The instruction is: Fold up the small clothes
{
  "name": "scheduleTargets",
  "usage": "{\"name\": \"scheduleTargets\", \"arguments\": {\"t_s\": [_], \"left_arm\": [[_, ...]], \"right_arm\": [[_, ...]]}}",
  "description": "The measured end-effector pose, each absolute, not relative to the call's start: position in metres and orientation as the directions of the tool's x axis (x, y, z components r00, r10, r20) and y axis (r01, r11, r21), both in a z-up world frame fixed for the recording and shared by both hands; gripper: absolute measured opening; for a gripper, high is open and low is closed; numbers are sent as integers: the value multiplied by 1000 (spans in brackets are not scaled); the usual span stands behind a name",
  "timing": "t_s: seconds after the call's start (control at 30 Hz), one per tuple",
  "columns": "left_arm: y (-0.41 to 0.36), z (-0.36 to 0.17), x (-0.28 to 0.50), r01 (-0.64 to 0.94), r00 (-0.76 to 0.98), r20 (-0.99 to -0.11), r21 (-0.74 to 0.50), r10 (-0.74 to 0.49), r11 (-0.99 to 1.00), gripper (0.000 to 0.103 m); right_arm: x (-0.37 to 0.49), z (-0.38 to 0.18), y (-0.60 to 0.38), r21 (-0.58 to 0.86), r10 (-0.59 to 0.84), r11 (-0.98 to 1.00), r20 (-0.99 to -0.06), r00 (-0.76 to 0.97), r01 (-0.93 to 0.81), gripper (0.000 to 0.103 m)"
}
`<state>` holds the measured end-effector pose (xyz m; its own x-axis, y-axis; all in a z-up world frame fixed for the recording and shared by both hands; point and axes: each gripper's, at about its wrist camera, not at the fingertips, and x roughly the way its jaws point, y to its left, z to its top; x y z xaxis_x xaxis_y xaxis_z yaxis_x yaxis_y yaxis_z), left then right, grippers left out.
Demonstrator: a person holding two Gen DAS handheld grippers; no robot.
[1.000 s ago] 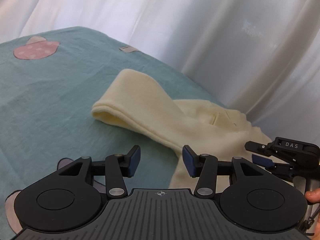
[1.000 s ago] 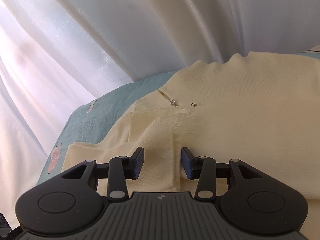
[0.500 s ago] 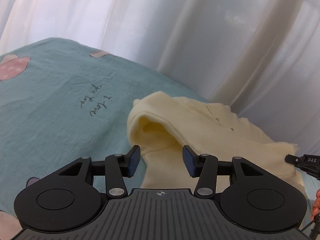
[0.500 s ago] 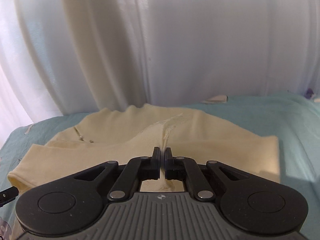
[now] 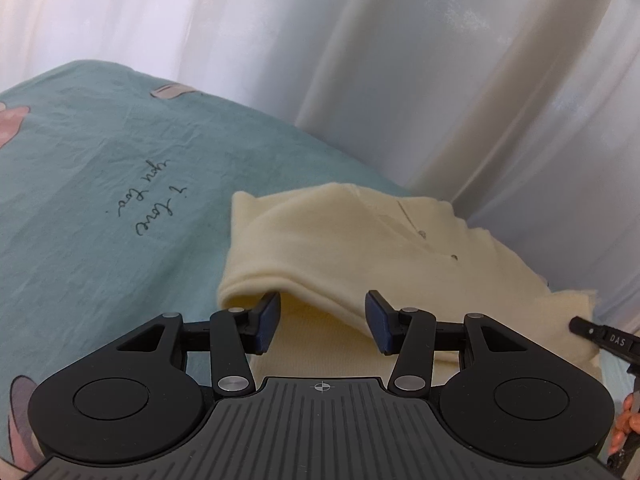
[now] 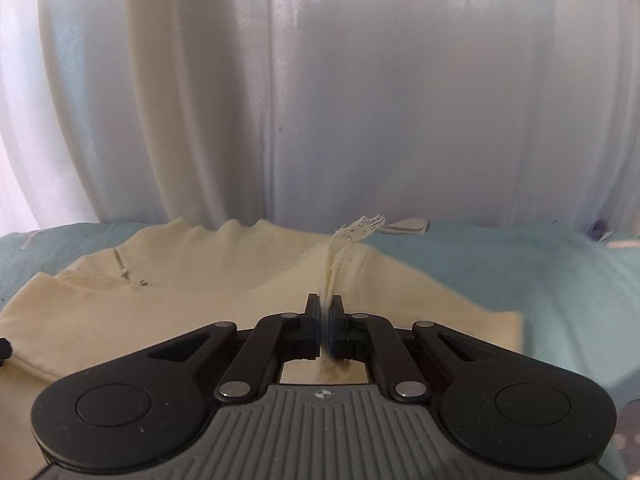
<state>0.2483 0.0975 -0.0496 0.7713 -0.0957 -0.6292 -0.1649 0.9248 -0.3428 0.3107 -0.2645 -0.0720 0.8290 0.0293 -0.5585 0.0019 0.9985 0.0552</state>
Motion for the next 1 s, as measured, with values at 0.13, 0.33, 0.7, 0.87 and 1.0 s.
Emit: {"name": "scheduleTargets", "arguments": {"t_s": [0.13, 0.33, 0.7, 0.87, 1.0], "left_arm": [[88, -48, 245, -110, 755, -645, -306, -121, 946, 52], [88, -43, 241, -128, 774, -631, -238, -53, 963, 52], [88, -28, 243, -70, 728, -673, -264, -132, 962, 48], [83, 4, 232, 55, 772, -601, -261, -206, 964, 63], [67, -8, 261, 60, 789, -597, -156, -143, 986, 56]], "right_arm": [[316, -76, -285, 60, 3, 997, -576, 817, 39, 3], [322, -95, -296, 114, 47, 993, -633, 773, 33, 4], [316, -97, -315, 164, 1, 978, -628, 778, 130, 7], [296, -80, -324, 236, -1, 958, -570, 822, 165, 15], [305, -87, -292, 200, 105, 980, -600, 793, 22, 15]]}}
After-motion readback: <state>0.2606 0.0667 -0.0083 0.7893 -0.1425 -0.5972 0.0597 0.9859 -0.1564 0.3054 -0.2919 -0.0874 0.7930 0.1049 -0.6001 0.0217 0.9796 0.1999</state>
